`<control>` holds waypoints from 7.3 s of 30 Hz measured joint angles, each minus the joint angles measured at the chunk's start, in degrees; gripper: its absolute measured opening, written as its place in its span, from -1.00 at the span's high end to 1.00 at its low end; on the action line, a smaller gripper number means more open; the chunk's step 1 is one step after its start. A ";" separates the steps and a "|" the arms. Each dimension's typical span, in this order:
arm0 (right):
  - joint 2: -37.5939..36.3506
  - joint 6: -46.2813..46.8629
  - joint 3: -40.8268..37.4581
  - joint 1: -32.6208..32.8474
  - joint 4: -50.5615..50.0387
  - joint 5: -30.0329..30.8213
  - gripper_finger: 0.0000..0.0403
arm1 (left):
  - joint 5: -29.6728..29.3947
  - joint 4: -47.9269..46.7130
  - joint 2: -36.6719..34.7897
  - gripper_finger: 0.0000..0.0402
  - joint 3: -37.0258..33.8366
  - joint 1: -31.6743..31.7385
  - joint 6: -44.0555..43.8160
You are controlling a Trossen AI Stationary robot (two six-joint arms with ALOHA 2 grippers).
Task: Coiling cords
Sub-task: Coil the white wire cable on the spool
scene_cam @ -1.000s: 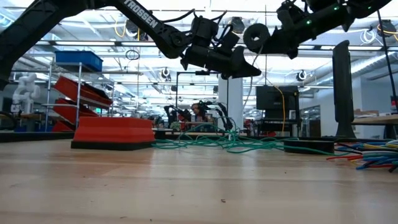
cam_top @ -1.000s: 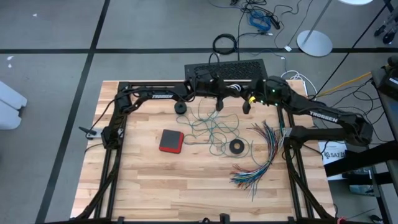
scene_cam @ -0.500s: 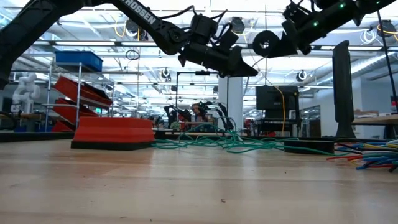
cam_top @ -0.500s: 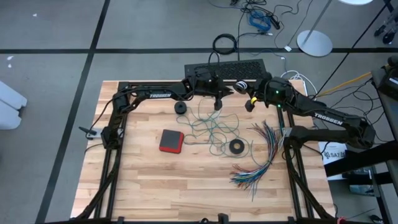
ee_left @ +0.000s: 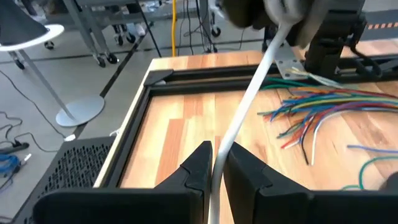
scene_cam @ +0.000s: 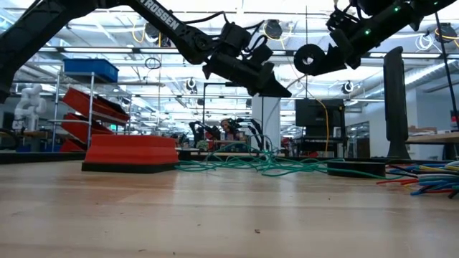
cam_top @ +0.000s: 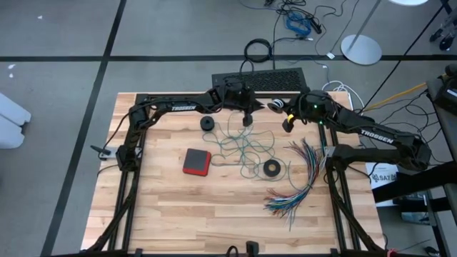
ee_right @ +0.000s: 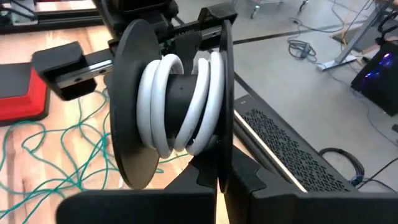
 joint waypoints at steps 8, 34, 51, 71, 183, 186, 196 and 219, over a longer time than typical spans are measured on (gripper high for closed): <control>0.00 0.20 0.00 0.00 -4.65 -0.29 1.00 | -0.02 -3.51 -0.02 0.79 0.02 0.09 3.20; 0.00 0.17 0.00 0.00 -9.41 -1.20 1.00 | -1.58 -13.72 -0.04 0.79 -0.81 0.93 7.44; 0.00 0.09 0.00 0.00 -9.05 -1.12 1.00 | 7.26 -11.72 -0.04 0.79 -1.88 0.19 5.53; 0.02 0.39 0.00 0.00 -7.35 -1.15 1.00 | 4.57 7.17 11.68 0.28 -1.07 -3.93 -5.27; 25.13 2.90 0.00 3.02 -6.84 22.91 1.00 | -3.26 -5.85 6.36 1.00 3.67 -1.39 -16.33; 25.06 3.53 0.00 2.97 -6.13 25.78 1.00 | -4.07 -6.27 6.36 1.00 3.67 -1.40 -16.31; 24.79 3.68 0.00 2.99 0.10 25.57 1.00 | -3.35 -2.35 6.36 1.00 3.67 -2.50 -17.13; 24.79 7.02 0.00 2.99 10.46 22.45 1.00 | -5.52 4.24 6.36 0.96 3.65 -5.18 -17.46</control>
